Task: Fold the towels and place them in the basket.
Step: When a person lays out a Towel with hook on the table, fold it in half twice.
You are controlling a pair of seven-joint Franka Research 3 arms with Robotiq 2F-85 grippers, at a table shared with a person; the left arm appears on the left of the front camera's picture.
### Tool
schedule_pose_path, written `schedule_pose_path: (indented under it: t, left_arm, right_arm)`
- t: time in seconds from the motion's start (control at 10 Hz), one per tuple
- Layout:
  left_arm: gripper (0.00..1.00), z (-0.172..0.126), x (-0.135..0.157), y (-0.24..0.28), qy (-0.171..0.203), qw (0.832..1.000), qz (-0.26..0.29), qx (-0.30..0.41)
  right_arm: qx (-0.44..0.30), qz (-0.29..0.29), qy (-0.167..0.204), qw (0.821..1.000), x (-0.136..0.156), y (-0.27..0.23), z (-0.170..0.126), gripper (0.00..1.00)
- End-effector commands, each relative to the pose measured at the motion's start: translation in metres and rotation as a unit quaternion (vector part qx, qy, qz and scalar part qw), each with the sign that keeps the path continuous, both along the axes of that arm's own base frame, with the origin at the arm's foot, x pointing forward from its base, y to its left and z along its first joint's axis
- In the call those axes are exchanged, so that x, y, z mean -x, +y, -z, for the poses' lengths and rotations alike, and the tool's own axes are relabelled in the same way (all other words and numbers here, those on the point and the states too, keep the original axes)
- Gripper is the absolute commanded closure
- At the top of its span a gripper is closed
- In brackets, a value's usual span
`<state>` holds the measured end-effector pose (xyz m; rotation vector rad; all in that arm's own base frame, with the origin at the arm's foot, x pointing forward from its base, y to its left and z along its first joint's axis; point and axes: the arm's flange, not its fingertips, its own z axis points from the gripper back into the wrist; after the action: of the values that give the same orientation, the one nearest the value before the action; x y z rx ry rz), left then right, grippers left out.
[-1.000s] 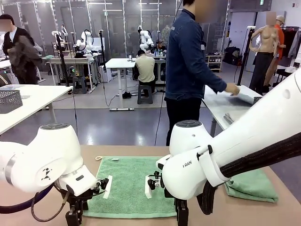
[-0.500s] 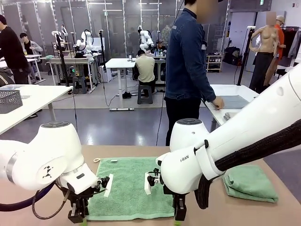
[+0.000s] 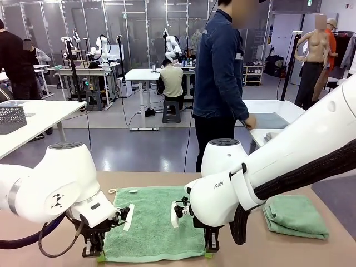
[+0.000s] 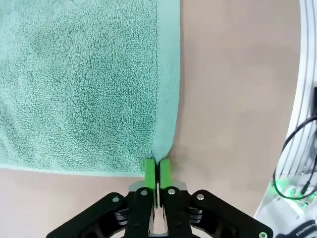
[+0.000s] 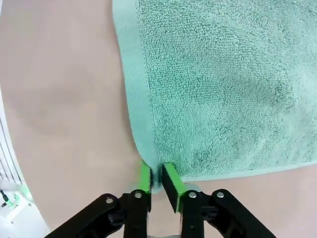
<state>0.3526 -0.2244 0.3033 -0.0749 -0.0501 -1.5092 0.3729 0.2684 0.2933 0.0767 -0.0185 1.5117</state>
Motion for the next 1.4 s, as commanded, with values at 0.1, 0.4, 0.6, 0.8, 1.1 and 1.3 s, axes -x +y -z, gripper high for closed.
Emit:
schedule_pose_path:
  t: [0.1, 0.4, 0.6, 0.8, 1.1, 1.3]
  left_arm:
    - [1.00, 0.002, 0.004, 0.002, 0.022, 1.000, 0.006, 0.011]
    - [1.00, -0.024, 0.009, 0.009, 0.008, 0.999, 0.014, 0.032]
    - [0.99, -0.057, 0.025, 0.013, -0.005, 0.998, 0.038, 0.047]
    - [0.99, -0.084, 0.044, 0.016, -0.041, 0.997, 0.047, 0.039]
    - [0.99, -0.098, 0.032, 0.010, -0.079, 0.994, 0.042, 0.059]
    - [0.99, -0.111, 0.006, 0.002, -0.105, 0.991, 0.038, 0.071]
  right_arm:
    - [-0.006, -0.003, 0.011, 1.000, 0.002, -0.003, 0.005, 1.00]
    - [-0.004, -0.006, 0.011, 1.000, 0.014, -0.003, -0.018, 1.00]
    - [-0.008, -0.005, 0.009, 1.000, 0.040, -0.004, -0.052, 1.00]
    - [-0.020, 0.000, -0.014, 1.000, 0.073, -0.005, -0.085, 1.00]
    - [-0.029, 0.008, -0.069, 0.997, 0.064, 0.000, -0.110, 1.00]
    - [-0.026, 0.014, -0.067, 0.997, 0.031, 0.008, -0.110, 1.00]
